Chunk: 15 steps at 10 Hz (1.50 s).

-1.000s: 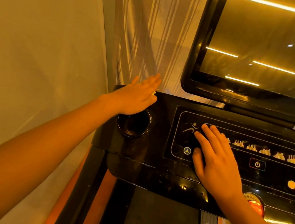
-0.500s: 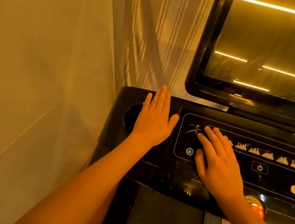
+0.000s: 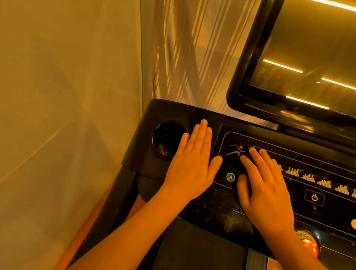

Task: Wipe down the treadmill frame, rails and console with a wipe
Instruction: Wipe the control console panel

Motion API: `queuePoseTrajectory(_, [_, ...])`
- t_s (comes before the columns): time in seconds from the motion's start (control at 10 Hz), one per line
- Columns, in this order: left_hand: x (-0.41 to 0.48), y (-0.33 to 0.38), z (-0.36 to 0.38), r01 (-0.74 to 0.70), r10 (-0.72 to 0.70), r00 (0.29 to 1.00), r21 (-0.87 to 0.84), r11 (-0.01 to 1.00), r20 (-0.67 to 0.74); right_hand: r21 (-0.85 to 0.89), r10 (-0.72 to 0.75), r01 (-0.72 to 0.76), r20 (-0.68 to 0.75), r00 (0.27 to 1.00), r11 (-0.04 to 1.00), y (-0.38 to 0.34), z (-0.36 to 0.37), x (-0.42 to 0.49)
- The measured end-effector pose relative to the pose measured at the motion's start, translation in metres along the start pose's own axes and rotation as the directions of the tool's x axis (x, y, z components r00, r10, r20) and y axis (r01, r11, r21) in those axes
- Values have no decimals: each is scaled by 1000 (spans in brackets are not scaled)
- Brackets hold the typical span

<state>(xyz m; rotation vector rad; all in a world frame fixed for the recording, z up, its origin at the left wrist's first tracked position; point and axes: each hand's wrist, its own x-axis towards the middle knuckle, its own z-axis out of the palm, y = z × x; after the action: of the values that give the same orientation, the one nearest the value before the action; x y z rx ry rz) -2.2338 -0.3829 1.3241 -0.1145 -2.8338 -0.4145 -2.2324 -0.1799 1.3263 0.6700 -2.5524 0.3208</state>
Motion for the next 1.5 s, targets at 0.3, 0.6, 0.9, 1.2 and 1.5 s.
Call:
queuePoseTrajectory(0.3, [-37, -5, 12, -14, 15, 999, -37, 999, 36, 0, -1, 1, -4, 1000, 1000, 0, -2, 2])
queuePoseTrajectory(0.6, [-85, -18, 14, -84, 91, 993, -92, 992, 81, 12, 7, -7, -6, 1000, 1000, -2, -2, 2])
queuePoseTrajectory(0.9, [-76, -8, 20, -58, 62, 998, -120, 991, 31, 7, 2, -2, -13, 1000, 1000, -2, -1, 2])
queuePoseTrajectory(1.2, [-111, -27, 35, 207, -214, 977, -194, 959, -14, 13, -3, 3, -23, 1000, 1000, -1, -2, 2])
queuePoseTrajectory(1.5, [-113, -11, 38, 478, -505, 863, -287, 830, -22, 15, 4, -4, -12, 1000, 1000, -1, -3, 2])
